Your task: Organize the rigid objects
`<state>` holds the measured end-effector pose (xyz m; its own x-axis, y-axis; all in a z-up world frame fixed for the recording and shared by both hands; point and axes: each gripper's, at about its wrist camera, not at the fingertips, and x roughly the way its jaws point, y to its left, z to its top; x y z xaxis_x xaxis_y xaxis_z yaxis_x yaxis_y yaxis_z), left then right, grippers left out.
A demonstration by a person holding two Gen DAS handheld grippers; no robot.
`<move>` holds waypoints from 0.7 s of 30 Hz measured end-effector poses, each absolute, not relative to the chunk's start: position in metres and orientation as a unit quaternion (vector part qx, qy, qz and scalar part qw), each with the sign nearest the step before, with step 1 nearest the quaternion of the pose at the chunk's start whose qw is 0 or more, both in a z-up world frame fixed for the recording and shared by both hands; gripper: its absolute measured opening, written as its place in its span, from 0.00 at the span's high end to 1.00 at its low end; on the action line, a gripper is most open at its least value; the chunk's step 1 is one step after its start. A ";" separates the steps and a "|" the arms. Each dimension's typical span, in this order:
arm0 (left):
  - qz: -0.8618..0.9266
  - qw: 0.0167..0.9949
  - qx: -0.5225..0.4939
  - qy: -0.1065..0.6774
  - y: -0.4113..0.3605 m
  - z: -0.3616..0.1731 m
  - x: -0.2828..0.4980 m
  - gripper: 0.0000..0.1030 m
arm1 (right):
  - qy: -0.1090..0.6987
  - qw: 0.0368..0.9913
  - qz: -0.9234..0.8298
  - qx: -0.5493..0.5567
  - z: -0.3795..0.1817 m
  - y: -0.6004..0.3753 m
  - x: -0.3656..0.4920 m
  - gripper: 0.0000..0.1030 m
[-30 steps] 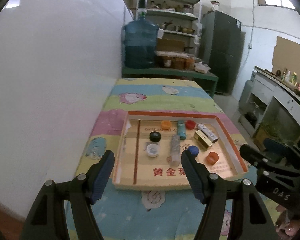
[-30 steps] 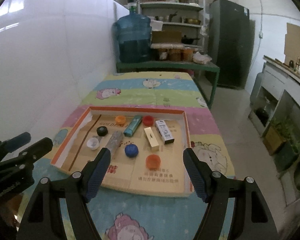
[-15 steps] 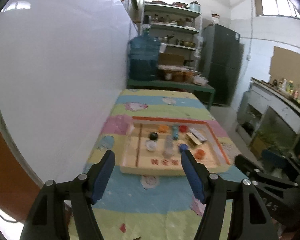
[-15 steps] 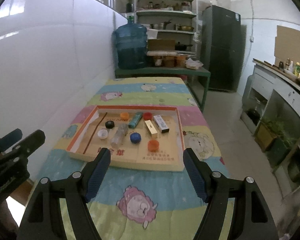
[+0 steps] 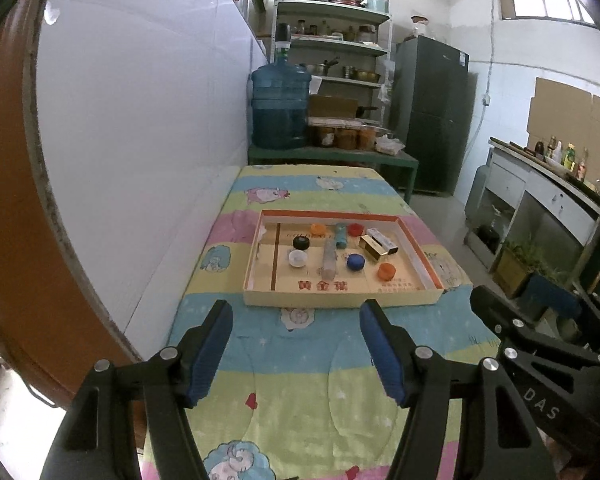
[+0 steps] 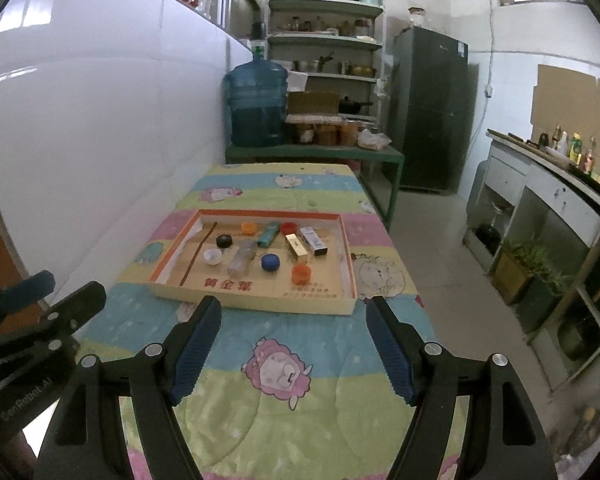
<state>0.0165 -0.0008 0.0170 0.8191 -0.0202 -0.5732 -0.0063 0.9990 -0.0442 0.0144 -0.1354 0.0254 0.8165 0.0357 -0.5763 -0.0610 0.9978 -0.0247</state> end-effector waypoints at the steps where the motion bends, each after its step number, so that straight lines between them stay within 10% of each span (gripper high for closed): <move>1: -0.003 0.954 -0.021 0.300 -0.001 0.018 0.014 0.36 | 0.301 0.953 0.024 -0.023 0.026 -0.135 0.013 0.26; 21: 0.004 0.957 -0.019 0.288 -0.002 0.025 0.004 0.36 | 0.293 0.955 0.027 -0.026 0.035 -0.136 0.004 0.26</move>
<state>0.0040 -0.0016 0.0249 0.8342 -0.0033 -0.5515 -0.0191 0.9992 -0.0349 0.0042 -0.1361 0.0355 0.8267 0.0368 -0.5615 -0.0669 0.9972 -0.0331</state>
